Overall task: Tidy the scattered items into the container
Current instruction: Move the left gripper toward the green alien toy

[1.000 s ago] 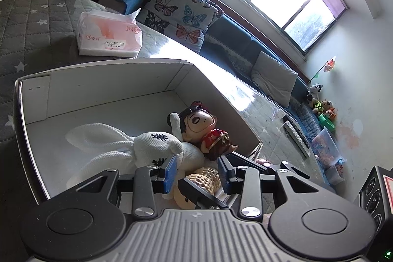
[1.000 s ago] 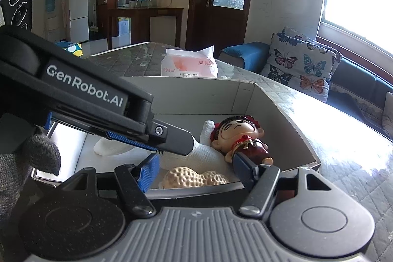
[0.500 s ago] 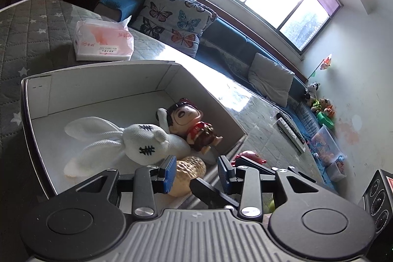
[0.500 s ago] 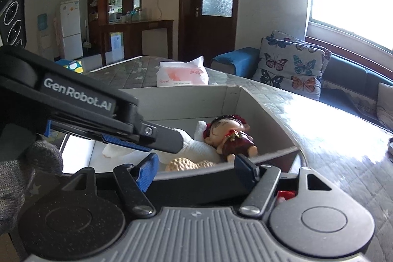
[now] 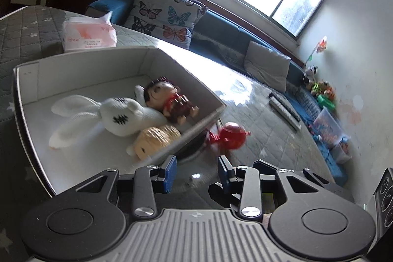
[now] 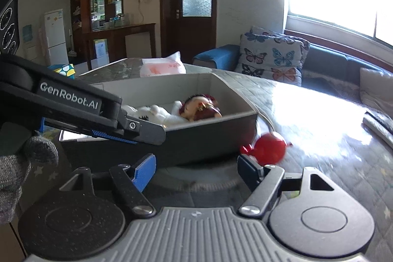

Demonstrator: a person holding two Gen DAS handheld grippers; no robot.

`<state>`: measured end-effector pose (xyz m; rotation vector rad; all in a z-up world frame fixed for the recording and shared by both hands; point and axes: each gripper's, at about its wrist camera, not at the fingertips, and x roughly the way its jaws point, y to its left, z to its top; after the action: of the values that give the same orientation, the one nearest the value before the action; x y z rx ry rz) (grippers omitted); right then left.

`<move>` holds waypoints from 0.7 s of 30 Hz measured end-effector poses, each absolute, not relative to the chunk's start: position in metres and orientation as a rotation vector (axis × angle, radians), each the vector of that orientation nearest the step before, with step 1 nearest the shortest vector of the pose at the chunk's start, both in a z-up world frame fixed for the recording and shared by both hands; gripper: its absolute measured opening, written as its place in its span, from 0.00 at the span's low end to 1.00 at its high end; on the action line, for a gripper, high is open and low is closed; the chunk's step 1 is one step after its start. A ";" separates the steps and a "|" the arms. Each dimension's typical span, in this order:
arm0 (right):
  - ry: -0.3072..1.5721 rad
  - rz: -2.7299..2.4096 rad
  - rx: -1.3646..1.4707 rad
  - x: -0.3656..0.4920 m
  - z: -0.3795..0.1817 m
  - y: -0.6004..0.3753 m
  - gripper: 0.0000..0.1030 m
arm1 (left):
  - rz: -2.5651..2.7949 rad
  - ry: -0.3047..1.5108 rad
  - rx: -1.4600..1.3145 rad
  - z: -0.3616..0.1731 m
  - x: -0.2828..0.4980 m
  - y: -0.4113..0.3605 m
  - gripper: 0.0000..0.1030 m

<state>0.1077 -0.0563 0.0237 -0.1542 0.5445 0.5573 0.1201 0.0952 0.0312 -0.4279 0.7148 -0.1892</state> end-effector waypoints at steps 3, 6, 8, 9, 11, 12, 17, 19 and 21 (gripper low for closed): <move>0.562 0.535 -0.132 0.100 0.019 -0.069 0.73 | -0.194 0.734 -0.400 0.025 0.117 0.082 0.38; 0.578 0.512 -0.117 0.092 0.012 -0.081 0.73 | -0.202 0.749 -0.380 0.017 0.115 0.069 0.38; 0.588 0.492 -0.110 0.087 0.008 -0.088 0.73 | -0.203 0.763 -0.352 0.011 0.114 0.059 0.38; 0.591 0.484 -0.106 0.086 0.007 -0.091 0.73 | -0.200 0.771 -0.342 0.008 0.114 0.055 0.38; 0.602 0.464 -0.088 0.084 0.003 -0.100 0.73 | -0.205 0.788 -0.335 0.004 0.115 0.049 0.38; 0.609 0.452 -0.077 0.082 0.001 -0.104 0.73 | -0.208 0.794 -0.329 0.003 0.115 0.046 0.38; 0.632 0.396 -0.052 0.085 -0.007 -0.119 0.73 | -0.235 0.800 -0.293 0.003 0.116 0.031 0.38; 0.633 0.374 -0.044 0.086 -0.008 -0.123 0.73 | -0.253 0.799 -0.293 0.003 0.117 0.026 0.38; 0.634 0.353 -0.039 0.088 -0.010 -0.127 0.73 | -0.260 0.801 -0.295 0.004 0.121 0.022 0.38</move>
<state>0.0881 -0.1272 -0.0098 -0.0389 0.6338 0.3525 0.1206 0.0221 0.0037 -0.2948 0.8014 -0.2601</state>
